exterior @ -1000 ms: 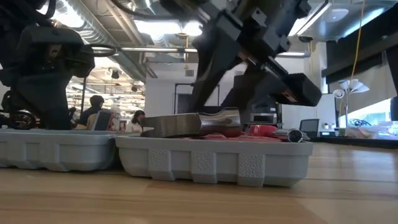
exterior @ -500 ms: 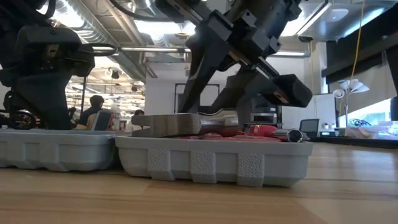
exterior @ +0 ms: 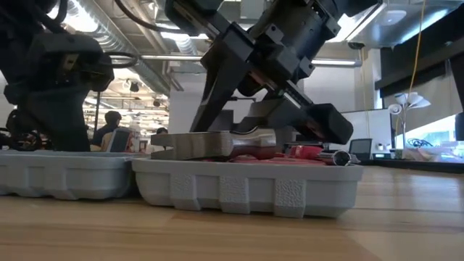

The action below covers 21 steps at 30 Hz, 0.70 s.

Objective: Prefit tool cases

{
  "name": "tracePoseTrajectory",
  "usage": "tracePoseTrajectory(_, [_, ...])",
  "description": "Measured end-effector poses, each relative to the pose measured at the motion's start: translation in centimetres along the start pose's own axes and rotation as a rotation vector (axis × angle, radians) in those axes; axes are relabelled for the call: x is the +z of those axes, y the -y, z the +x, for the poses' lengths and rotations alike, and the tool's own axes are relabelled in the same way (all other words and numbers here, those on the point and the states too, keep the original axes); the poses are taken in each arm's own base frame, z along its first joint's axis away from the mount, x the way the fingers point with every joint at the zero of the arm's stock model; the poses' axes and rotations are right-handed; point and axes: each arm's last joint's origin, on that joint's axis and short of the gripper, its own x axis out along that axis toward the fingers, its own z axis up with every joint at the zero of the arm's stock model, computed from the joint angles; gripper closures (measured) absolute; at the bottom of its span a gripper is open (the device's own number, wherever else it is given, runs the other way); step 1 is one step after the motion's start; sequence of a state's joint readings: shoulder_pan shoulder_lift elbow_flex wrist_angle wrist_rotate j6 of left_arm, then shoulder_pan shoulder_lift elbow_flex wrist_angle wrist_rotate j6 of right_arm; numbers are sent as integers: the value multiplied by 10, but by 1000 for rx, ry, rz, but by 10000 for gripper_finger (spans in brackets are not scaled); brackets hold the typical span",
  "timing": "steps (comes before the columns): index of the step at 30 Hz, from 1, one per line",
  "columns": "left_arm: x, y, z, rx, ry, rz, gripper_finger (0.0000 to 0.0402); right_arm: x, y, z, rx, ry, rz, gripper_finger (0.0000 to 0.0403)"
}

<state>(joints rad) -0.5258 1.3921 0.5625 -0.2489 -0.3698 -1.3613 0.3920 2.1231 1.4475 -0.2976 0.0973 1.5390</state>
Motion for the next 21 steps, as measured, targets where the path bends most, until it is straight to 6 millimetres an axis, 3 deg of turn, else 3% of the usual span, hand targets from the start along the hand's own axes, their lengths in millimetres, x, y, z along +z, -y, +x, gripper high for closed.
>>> tracePoseTrajectory(3, [-5,3,4,-16,-4,-18,401,0,2,0,-27,14,-4,317])
tracePoseTrajectory(7, [-9,4,6,-17,-14,-26,401,0,2,0,-29,25,-41,384])
tracePoseTrajectory(14, [-9,4,4,-23,-11,-25,402,2,2,-4,-41,57,-60,386])
tracePoseTrajectory(21, [-9,4,4,-18,-12,-22,402,5,-9,-26,-71,72,-116,387])
